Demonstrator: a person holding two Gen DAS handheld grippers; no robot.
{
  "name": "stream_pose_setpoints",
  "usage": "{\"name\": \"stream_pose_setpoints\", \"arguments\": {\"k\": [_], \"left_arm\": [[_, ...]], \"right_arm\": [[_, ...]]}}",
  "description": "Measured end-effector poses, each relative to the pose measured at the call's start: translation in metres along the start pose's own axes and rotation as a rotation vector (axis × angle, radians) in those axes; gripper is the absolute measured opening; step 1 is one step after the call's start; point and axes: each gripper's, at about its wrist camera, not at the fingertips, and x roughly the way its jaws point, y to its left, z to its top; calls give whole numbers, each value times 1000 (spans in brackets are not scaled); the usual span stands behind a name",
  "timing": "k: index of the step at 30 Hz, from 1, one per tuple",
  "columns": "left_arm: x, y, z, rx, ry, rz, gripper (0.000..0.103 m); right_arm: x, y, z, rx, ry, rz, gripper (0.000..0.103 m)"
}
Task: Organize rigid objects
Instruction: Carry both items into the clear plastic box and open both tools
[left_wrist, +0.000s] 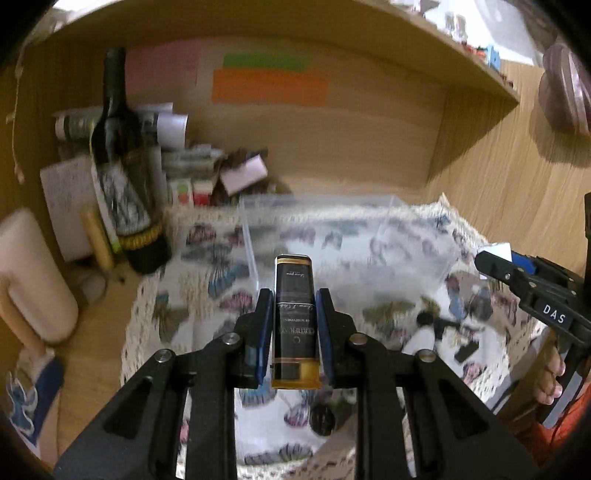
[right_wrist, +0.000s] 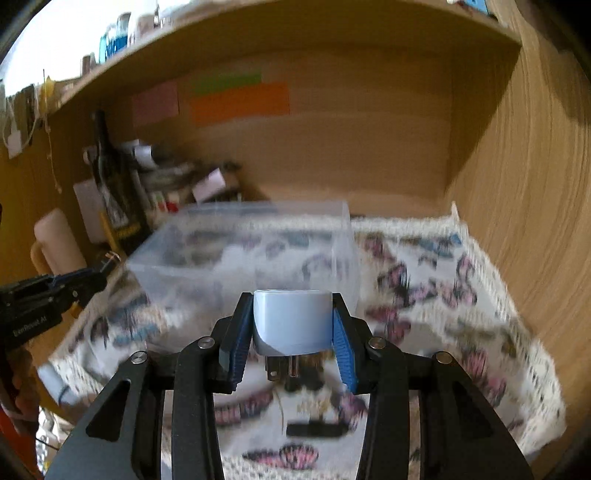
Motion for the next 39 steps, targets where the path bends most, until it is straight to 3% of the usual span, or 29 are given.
{"name": "stream_pose_setpoints", "arguments": {"k": [7,14,28,39], "left_arm": [[10,3,37,-2,-36,-17,23],[39,12,65,-26,7,-37,23],[119,4,67,23,169,-36,23],[149,0,55,57,234,-28,23]], "right_arm": [[3,6,40,-32,-87,3,37],[21,9,64,-53,-96,17,37],[101,4,65,-64,72,16,37],[147,6,46,-86,218,35,37]]}}
